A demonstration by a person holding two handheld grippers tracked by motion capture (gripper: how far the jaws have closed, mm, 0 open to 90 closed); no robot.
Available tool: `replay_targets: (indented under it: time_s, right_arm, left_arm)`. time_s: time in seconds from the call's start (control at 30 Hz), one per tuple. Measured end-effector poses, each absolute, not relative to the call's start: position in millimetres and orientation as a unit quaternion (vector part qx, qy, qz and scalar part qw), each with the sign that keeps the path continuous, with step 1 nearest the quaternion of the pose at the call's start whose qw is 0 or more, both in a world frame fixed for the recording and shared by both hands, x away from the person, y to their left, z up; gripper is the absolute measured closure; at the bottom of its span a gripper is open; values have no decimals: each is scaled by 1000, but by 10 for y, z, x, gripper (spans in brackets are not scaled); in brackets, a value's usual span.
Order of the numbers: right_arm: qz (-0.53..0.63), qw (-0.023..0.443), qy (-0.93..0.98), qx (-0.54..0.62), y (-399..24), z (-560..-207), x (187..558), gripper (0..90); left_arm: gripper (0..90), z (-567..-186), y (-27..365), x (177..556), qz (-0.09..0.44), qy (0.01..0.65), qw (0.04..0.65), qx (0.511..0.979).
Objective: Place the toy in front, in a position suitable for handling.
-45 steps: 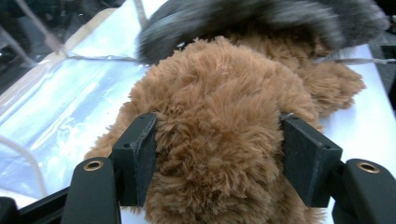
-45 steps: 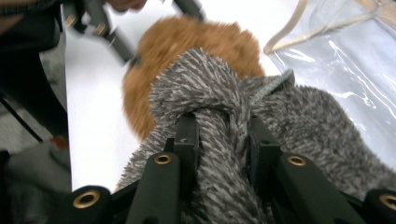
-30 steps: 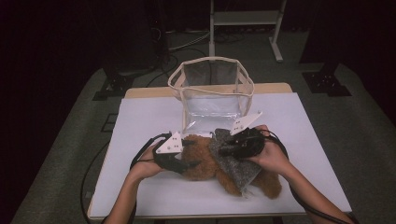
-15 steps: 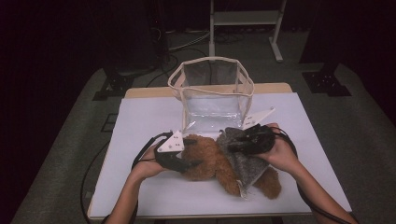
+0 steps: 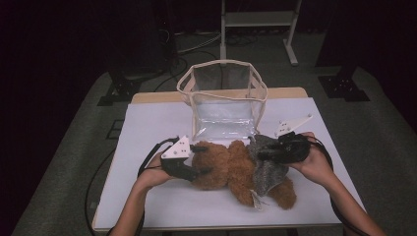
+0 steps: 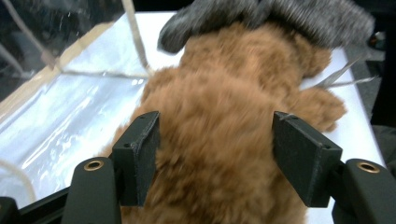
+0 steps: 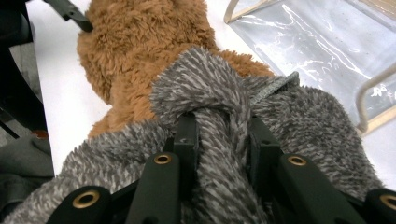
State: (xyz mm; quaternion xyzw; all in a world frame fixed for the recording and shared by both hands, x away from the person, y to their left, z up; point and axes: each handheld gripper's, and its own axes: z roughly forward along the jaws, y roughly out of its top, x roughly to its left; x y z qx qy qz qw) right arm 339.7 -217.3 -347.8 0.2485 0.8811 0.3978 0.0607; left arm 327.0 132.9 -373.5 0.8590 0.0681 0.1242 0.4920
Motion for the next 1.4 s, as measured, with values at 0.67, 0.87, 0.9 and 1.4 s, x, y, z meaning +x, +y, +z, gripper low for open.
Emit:
replay_targets:
  time_s: [0.67,0.87,0.9,1.4]
  right_arm:
    - [427,42,878,213,-1910,-3509,3372,689]
    - [430,59,872,227,-2116,-3473,3352,690]
    - [430,59,872,227,-2116,-3473,3352,690]
    - [442,19,866,235,-2263,-3575,3257,695]
  left_arm:
    - [347,-3787,1261,3273,133,60,456,878]
    - [368,-3814,1305,3269,110,54,454,882]
    - [367,-3814,1305,3269,110,54,454,882]
    - [333,-3798,1252,3242,91,42,451,887]
